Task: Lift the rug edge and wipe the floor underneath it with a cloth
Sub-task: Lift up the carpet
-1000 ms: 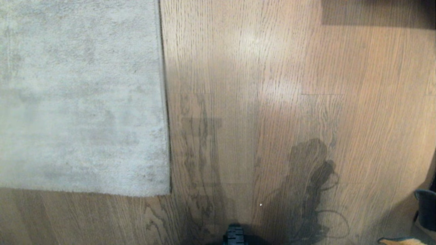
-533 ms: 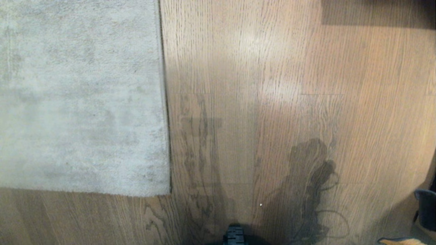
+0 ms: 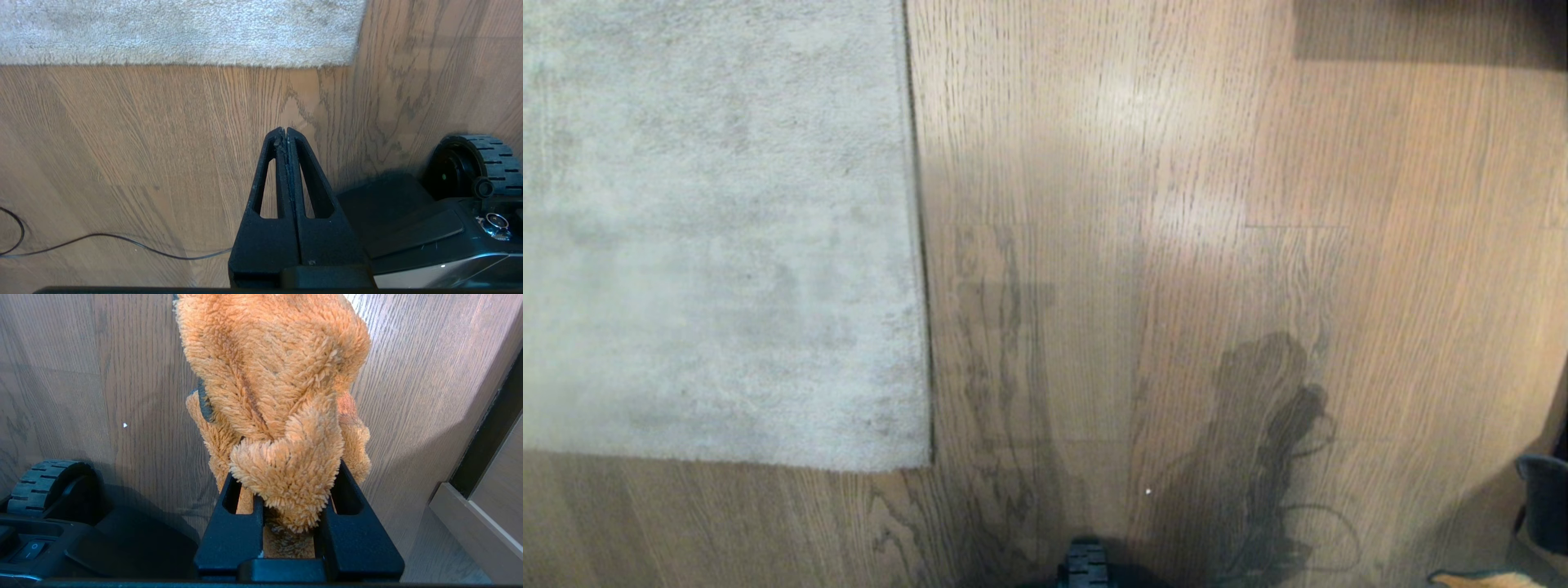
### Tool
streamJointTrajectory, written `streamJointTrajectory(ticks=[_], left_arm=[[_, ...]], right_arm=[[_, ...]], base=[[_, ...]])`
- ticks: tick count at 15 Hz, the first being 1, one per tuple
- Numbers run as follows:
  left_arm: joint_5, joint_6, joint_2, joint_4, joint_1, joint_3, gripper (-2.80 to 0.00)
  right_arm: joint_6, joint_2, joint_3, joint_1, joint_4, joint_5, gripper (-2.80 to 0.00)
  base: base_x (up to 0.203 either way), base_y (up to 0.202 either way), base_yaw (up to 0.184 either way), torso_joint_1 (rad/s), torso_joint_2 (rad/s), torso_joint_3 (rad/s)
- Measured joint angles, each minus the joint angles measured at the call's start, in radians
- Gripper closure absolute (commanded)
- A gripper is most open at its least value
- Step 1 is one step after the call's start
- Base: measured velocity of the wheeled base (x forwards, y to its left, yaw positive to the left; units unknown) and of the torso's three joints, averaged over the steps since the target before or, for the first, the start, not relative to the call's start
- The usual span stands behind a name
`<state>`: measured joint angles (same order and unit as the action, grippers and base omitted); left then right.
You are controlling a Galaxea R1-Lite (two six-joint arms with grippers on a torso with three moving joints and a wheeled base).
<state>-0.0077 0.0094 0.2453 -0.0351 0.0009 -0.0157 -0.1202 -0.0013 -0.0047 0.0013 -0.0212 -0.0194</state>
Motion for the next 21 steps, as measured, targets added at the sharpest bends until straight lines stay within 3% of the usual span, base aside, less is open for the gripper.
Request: streamJointTrajectory(ticks=[6, 8, 13, 21], left_arm=[[0.001, 0.0, -0.024, 0.0, 0.001, -0.001, 0.0], [0.006, 0.0, -0.014, -0.008, 0.001, -0.062, 0.0], [0.022, 0.0, 0.16, -0.02, 0.001, -0.265, 0.0], [0.013, 0.002, 0.408, -0.019, -0.002, -0.299, 0.0]], right_arm=[[0.0, 0.0, 0.0, 0.0, 0.0, 0.0, 0.0], [0.0, 0.0, 0.0, 0.0, 0.0, 0.0, 0.0], [0.0, 0.0, 0.0, 0.0, 0.0, 0.0, 0.0], [0.0, 0.0, 0.0, 0.0, 0.0, 0.0, 0.0]], base=[[0.0, 0.0, 0.0, 0.0, 0.0, 0.0], [0.0, 0.0, 0.0, 0.0, 0.0, 0.0], [0.0, 0.0, 0.0, 0.0, 0.0, 0.0], [0.0, 0.0, 0.0, 0.0, 0.0, 0.0]])
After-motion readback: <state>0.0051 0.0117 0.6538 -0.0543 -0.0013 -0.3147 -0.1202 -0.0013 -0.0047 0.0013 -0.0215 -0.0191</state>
